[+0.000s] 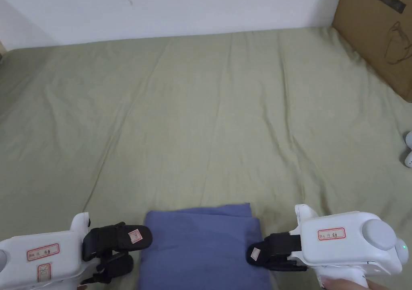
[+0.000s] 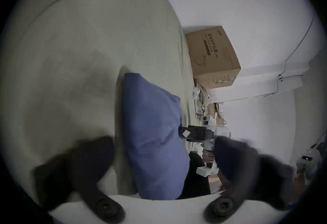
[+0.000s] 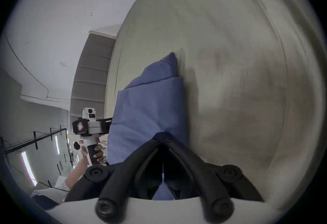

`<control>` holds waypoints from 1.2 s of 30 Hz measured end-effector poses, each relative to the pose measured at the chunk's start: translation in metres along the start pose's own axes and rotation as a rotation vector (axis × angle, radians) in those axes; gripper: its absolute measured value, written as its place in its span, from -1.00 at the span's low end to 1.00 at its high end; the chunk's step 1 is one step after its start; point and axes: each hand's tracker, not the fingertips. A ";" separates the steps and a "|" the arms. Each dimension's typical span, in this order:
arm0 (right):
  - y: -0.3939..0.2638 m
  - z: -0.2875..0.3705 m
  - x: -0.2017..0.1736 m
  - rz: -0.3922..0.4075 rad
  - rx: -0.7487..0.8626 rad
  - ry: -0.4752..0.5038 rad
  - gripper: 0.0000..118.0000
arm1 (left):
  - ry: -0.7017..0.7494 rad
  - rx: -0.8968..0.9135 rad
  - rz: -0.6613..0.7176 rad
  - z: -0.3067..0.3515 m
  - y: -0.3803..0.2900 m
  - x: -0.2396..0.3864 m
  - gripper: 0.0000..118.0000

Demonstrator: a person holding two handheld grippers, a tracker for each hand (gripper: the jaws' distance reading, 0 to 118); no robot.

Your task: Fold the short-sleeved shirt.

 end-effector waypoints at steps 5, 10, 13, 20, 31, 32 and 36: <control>0.000 0.000 0.002 -0.001 -0.003 0.005 -0.98 | -0.076 -0.040 0.068 0.004 0.008 -0.011 1.00; -0.001 0.000 0.001 -0.005 -0.003 0.006 -0.98 | -0.205 -0.178 0.130 -0.051 -0.001 -0.013 1.00; -0.001 -0.001 0.002 -0.005 -0.002 0.002 -0.98 | -0.223 -0.189 0.102 -0.069 -0.001 -0.009 1.00; -0.003 -0.001 0.003 -0.017 0.008 0.007 -0.98 | -0.009 -0.140 -0.014 -0.058 0.001 -0.024 -0.57; -0.028 0.020 -0.095 0.104 0.207 -0.182 -0.98 | 0.128 -0.068 -0.170 -0.031 -0.008 0.024 -0.57; -0.031 0.021 -0.115 0.134 0.234 -0.188 -0.98 | 0.166 -0.047 -0.203 -0.023 -0.008 0.030 -0.57; -0.035 0.009 -0.191 0.293 0.311 -0.286 -0.98 | 0.305 0.001 -0.299 0.025 0.001 0.050 -0.57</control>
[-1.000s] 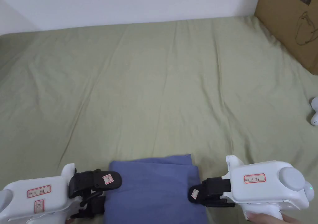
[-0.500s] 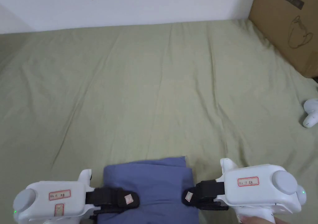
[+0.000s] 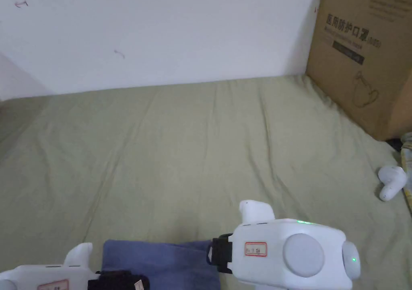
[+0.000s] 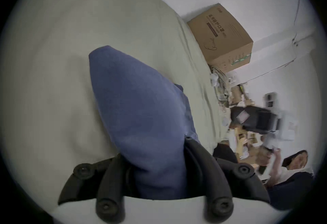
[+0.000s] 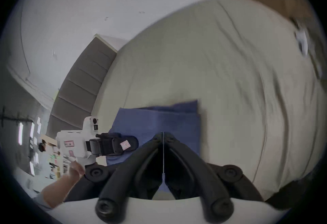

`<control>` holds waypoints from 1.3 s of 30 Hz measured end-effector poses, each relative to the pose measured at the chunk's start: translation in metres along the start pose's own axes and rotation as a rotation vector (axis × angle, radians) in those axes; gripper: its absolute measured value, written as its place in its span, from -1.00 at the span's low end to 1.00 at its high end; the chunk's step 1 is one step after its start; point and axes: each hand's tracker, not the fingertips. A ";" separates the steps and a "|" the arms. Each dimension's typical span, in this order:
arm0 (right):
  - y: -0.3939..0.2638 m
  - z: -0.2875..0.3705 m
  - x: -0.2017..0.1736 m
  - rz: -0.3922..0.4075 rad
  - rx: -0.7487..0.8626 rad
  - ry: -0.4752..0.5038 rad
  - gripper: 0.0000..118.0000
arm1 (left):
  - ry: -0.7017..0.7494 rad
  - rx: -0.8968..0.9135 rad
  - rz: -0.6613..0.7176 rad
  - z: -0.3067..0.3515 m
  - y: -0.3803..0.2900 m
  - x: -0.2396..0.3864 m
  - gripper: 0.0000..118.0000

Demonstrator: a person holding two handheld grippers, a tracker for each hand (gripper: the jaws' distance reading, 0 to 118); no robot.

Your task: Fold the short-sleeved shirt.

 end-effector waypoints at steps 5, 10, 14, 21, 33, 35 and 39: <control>0.010 -0.025 -0.076 0.139 0.029 -0.057 -0.98 | 0.241 0.029 -0.045 0.078 0.019 -0.028 -0.57; 0.003 -0.064 -0.143 0.190 -0.005 -0.045 -0.98 | 0.498 0.003 -0.062 0.145 0.041 -0.074 -0.57; -0.009 -0.095 -0.189 0.241 -0.077 0.011 -0.98 | 0.633 -0.031 -0.090 0.180 0.050 -0.114 -0.57; -0.024 -0.134 -0.239 0.322 -0.103 0.029 -0.98 | 0.803 -0.125 -0.206 0.206 0.067 -0.159 -0.49; -0.026 -0.161 -0.255 0.192 0.011 -0.158 -0.98 | 1.039 -0.003 -0.184 0.242 0.055 -0.175 0.88; -0.027 -0.155 -0.259 0.222 0.027 -0.152 -0.98 | 1.069 -0.005 -0.190 0.241 0.049 -0.168 0.80; -0.024 -0.139 -0.256 0.204 0.055 -0.121 -0.98 | 1.042 0.017 -0.253 0.230 0.034 -0.130 -0.76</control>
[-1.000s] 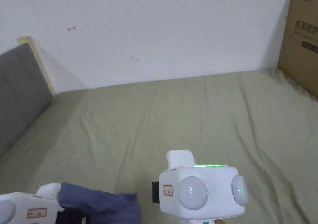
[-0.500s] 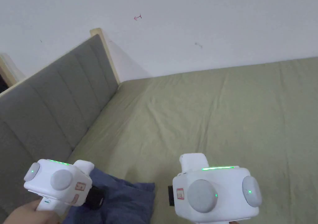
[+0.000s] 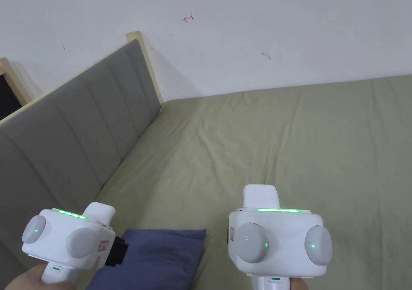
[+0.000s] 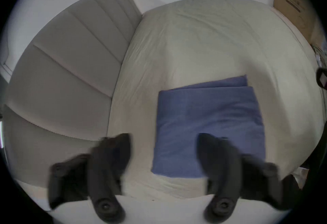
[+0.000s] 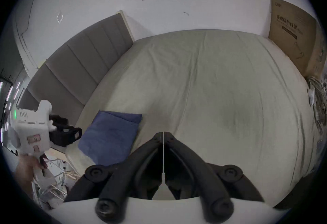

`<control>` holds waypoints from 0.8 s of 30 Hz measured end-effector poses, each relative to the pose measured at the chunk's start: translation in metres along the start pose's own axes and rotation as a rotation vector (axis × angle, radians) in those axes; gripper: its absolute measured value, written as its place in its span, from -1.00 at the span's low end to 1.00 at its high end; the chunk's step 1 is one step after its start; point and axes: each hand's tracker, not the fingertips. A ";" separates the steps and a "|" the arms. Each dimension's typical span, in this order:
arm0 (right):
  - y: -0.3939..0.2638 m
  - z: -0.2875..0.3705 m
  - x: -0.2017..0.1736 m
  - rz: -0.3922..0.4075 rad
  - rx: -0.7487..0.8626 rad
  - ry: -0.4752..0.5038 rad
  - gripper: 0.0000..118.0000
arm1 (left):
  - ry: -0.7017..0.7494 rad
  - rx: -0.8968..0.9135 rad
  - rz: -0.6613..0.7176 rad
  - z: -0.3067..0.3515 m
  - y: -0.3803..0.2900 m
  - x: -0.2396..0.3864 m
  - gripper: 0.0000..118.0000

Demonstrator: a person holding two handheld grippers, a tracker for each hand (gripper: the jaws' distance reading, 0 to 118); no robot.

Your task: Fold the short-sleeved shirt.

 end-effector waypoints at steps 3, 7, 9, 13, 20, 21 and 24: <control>0.002 0.009 0.011 -0.002 0.000 0.034 -0.98 | -0.051 0.059 0.095 0.021 0.000 0.032 -0.99; 0.000 0.032 0.044 0.062 0.039 0.055 -0.98 | -0.141 0.208 0.206 0.056 0.013 0.089 -0.99; -0.002 0.049 0.071 0.109 0.096 0.034 -0.98 | -0.177 0.303 0.231 0.075 0.022 0.132 -0.99; 0.003 0.090 0.136 0.096 0.174 -0.047 -0.98 | -0.258 0.431 0.215 0.114 0.048 0.217 -0.99; 0.015 0.186 0.250 0.042 0.373 -0.207 -0.98 | -0.337 0.691 0.197 0.205 0.072 0.322 -0.99; 0.017 0.200 0.262 0.045 0.413 -0.222 -0.98 | -0.347 0.722 0.204 0.217 0.072 0.330 -0.99; 0.021 0.239 0.285 0.064 0.534 -0.237 -0.98 | -0.247 0.854 0.185 0.250 0.071 0.349 -0.99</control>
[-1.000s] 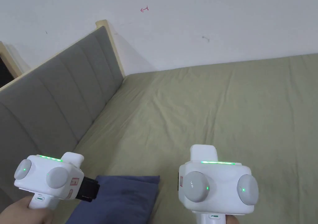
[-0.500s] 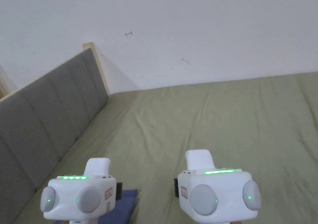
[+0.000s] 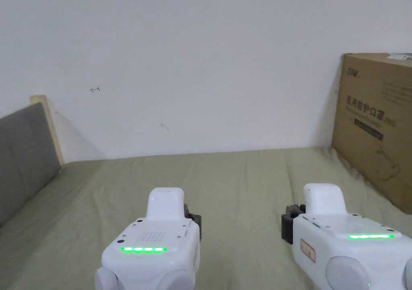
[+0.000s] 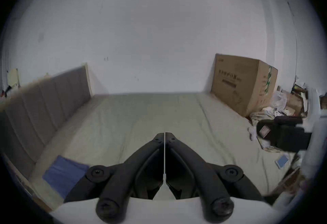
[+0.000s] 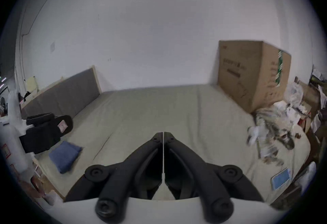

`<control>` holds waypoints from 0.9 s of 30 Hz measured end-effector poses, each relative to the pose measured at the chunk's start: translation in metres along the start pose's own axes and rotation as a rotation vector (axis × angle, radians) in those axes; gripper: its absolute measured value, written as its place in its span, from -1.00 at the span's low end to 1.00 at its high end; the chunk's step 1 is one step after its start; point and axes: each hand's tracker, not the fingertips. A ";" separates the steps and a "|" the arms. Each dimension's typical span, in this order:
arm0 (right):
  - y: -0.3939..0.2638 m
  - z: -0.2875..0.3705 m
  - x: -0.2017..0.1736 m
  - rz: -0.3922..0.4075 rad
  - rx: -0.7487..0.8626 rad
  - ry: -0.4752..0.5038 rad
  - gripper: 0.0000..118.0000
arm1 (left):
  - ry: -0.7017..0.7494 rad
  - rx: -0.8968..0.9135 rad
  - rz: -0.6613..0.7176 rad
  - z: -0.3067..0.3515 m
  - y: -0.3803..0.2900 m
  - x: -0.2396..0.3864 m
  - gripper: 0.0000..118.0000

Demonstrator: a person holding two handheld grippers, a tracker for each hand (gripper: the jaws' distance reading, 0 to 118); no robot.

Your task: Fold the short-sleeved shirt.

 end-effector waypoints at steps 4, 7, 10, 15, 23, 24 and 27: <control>0.021 0.031 0.017 0.033 0.169 0.003 -0.98 | 0.041 0.185 0.032 0.028 0.013 0.009 -0.99; 0.032 0.049 0.021 0.027 0.254 0.006 -0.98 | 0.068 0.202 0.050 0.041 0.025 0.010 -0.99; 0.037 0.057 0.018 0.019 0.304 -0.013 -0.59 | 0.084 0.232 0.042 0.052 0.033 0.011 -0.62; 0.038 0.057 0.013 0.039 0.312 -0.042 0.33 | 0.079 0.257 -0.009 0.063 0.042 0.014 0.60; 0.035 0.056 0.008 0.016 0.292 -0.052 0.46 | 0.075 0.251 -0.012 0.070 0.045 0.013 1.00; 0.036 0.056 0.009 0.024 0.298 -0.067 0.46 | 0.078 0.245 -0.009 0.069 0.045 0.012 1.00; 0.037 0.057 0.006 0.061 0.321 -0.091 0.46 | 0.071 0.247 -0.006 0.068 0.042 0.008 1.00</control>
